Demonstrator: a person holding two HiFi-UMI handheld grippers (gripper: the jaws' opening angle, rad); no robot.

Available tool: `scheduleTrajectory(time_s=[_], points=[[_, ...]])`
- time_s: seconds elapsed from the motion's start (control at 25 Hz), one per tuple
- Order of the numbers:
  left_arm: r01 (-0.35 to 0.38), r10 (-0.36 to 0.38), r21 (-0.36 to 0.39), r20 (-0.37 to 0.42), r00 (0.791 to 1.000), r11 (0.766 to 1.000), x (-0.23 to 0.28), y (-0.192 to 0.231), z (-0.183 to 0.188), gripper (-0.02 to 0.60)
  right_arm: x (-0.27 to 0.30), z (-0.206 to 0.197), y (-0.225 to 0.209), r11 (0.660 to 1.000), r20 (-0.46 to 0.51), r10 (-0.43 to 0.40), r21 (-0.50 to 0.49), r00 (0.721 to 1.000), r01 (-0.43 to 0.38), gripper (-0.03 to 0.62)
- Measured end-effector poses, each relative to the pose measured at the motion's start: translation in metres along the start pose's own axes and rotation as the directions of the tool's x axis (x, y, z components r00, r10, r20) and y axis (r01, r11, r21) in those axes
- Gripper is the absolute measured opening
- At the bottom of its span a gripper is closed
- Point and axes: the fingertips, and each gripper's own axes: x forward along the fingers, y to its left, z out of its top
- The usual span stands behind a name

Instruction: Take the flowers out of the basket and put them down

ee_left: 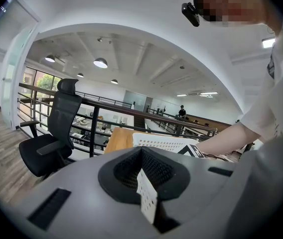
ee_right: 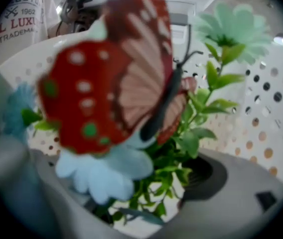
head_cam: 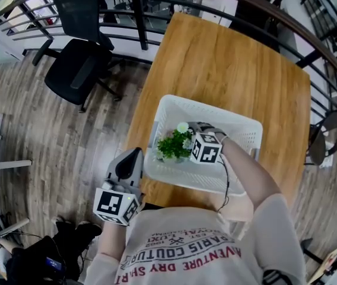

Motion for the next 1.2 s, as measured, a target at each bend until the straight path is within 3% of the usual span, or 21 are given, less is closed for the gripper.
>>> scheduleTrajectory(time_s=[0.32, 0.72, 0.96, 1.2], points=[[-0.014, 0.014, -0.039, -0.002, 1.000, 0.999, 0.000, 0.004, -0.005, 0.021, 0.003, -0.004, -0.001, 1.000, -0.025, -0.019, 0.006, 1.000, 0.019, 0.434], [-0.033, 0.033, -0.025, 0.011, 0.999, 0.999, -0.011, 0.009, 0.004, 0.021, -0.018, -0.011, -0.008, 0.989, -0.007, -0.089, 0.117, 0.996, 0.090, 0.433], [0.001, -0.001, -0.014, 0.026, 1.000, 1.000, -0.010, -0.003, 0.008, 0.021, -0.054, -0.006, -0.016, 0.963, 0.063, -0.190, 0.206, 0.980, 0.173, 0.433], [0.069, -0.069, 0.008, 0.046, 0.997, 0.998, -0.008, -0.020, 0.017, 0.021, -0.095, 0.002, -0.014, 0.926, 0.090, -0.312, 0.253, 0.946, 0.281, 0.433]])
